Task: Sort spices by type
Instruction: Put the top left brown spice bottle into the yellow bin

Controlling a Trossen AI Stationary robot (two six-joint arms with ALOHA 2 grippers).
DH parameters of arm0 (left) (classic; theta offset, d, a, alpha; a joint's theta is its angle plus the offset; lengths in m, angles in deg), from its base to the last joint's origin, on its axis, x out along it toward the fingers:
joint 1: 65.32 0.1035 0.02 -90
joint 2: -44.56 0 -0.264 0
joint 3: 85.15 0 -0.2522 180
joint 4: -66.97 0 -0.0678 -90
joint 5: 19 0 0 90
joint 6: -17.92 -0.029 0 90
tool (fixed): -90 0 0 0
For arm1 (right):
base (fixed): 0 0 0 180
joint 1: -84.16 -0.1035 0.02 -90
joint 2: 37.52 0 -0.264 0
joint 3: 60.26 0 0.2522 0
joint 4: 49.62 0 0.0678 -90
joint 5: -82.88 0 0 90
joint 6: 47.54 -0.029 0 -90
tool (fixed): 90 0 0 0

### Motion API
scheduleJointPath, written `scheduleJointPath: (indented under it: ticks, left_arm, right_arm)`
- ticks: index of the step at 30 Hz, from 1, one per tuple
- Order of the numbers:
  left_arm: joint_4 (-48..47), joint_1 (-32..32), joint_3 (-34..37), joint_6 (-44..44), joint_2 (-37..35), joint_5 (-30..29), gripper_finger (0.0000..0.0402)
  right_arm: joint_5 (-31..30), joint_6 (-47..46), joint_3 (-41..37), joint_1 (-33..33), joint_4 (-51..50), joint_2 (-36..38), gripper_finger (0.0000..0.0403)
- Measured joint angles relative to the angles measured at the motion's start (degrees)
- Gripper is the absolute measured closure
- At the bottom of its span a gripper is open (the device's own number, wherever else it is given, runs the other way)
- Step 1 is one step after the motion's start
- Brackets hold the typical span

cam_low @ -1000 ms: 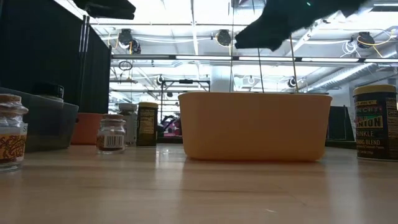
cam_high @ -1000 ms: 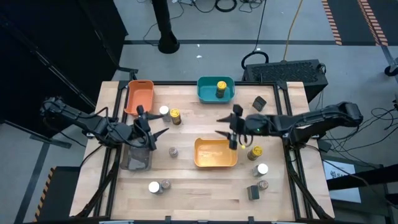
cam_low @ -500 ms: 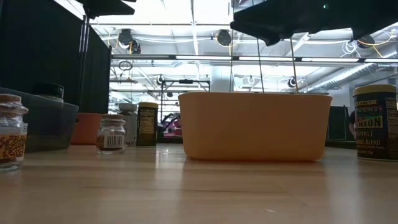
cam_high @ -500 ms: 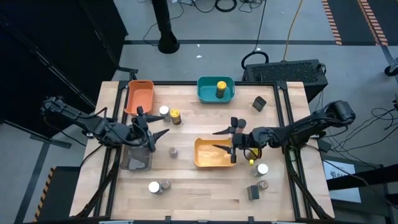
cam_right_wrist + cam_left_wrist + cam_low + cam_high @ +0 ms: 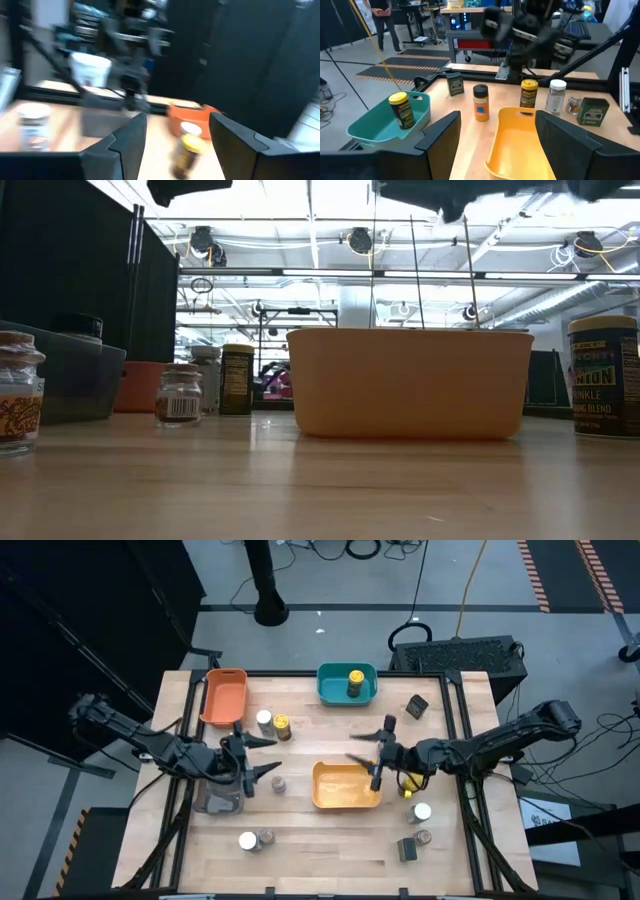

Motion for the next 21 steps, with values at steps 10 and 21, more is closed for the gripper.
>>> scheduleJointPath:
  ticks: [10, 21]
  left_arm:
    - [-0.2, -0.1, -1.9, 5.0, 5.0, -0.6, 0.0139]
    - [-20.6, -1.0, -14.9, 14.0, 12.8, 0.3, 0.0139]
  right_arm:
    - [-9.3, -7.6, 14.5, 4.4, -31.4, 3.4, 0.0204]
    - [-9.1, -14.3, 16.2, 11.0, -54.4, 6.2, 0.0204]
